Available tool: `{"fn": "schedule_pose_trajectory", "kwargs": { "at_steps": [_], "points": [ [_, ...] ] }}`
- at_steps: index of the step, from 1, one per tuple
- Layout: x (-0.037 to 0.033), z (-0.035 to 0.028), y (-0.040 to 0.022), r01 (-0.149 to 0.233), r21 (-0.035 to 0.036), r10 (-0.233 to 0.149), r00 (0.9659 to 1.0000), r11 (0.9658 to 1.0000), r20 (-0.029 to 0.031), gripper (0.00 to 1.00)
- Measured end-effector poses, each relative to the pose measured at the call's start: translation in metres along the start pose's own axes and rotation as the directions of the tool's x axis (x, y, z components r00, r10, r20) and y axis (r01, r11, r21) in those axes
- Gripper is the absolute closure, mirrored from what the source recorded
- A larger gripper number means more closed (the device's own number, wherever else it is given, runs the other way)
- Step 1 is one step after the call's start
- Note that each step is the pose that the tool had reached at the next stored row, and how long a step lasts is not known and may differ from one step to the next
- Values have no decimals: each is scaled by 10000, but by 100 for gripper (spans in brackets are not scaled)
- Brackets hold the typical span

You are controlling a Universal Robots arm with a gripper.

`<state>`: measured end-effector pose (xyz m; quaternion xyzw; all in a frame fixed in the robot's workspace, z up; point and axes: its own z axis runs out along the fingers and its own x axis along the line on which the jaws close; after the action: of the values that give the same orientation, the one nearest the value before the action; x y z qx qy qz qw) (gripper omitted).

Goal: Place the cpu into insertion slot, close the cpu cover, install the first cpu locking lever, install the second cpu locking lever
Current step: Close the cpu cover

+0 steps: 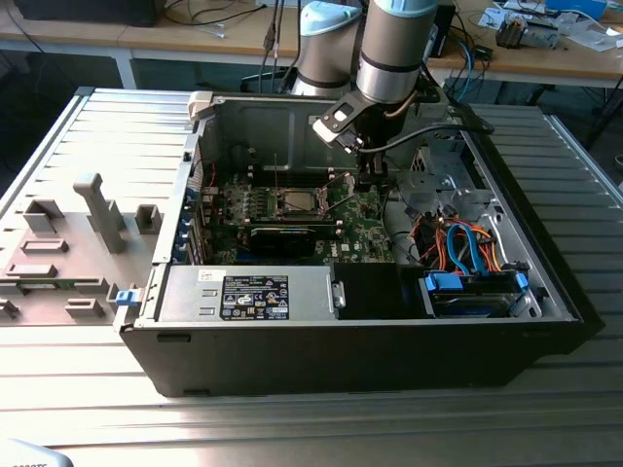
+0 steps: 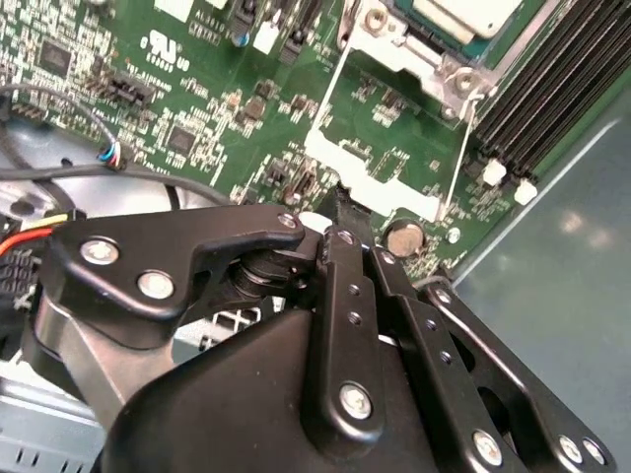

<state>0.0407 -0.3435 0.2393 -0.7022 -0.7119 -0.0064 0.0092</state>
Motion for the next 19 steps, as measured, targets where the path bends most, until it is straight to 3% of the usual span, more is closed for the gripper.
{"fn": "schedule_pose_trajectory", "kwargs": {
  "at_steps": [3, 11, 15, 19],
  "points": [
    [0, 6, 0, -12, 393, 7, 9999, 9992, 121, 89],
    [0, 3, -29, -13, 404, 7, 9999, 9992, 131, 89],
    [2, -55, -57, -12, 356, 7, 9999, 9994, 130, 89],
    [3, -71, -121, -11, 303, 7, 9999, 9995, 131, 89]
  ]
}}
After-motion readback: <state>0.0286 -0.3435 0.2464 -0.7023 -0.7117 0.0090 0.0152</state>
